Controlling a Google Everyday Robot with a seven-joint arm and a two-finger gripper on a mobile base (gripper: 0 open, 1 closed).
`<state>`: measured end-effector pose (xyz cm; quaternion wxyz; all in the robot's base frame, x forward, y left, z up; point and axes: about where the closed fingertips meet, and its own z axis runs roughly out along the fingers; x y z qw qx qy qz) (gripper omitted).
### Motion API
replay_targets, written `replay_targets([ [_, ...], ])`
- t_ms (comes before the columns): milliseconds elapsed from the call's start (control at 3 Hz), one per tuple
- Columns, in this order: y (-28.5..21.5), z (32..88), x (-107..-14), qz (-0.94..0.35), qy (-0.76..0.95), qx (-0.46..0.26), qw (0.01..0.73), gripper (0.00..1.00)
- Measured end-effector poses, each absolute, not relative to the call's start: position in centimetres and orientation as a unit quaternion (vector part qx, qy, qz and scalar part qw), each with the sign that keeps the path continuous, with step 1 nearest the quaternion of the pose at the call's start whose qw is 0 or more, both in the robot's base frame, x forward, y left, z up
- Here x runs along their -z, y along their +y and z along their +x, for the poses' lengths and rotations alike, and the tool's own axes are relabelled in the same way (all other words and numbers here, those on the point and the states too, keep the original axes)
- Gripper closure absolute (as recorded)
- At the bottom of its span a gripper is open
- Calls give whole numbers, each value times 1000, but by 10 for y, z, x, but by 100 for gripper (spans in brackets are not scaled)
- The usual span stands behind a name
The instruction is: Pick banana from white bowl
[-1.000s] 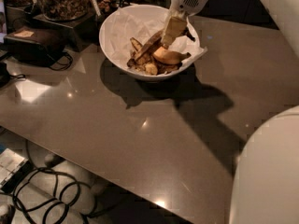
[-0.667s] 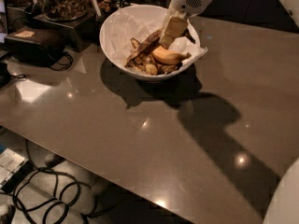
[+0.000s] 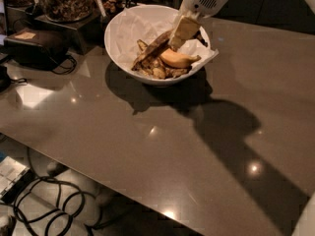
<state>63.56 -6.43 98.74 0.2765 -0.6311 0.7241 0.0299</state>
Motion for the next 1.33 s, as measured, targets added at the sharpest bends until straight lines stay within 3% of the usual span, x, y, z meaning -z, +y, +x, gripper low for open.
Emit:
replay_targets([
  [667, -71, 600, -996, -598, 719, -98, 339, 100],
  [1333, -65, 593, -1005, -595, 716, -107, 349, 100],
])
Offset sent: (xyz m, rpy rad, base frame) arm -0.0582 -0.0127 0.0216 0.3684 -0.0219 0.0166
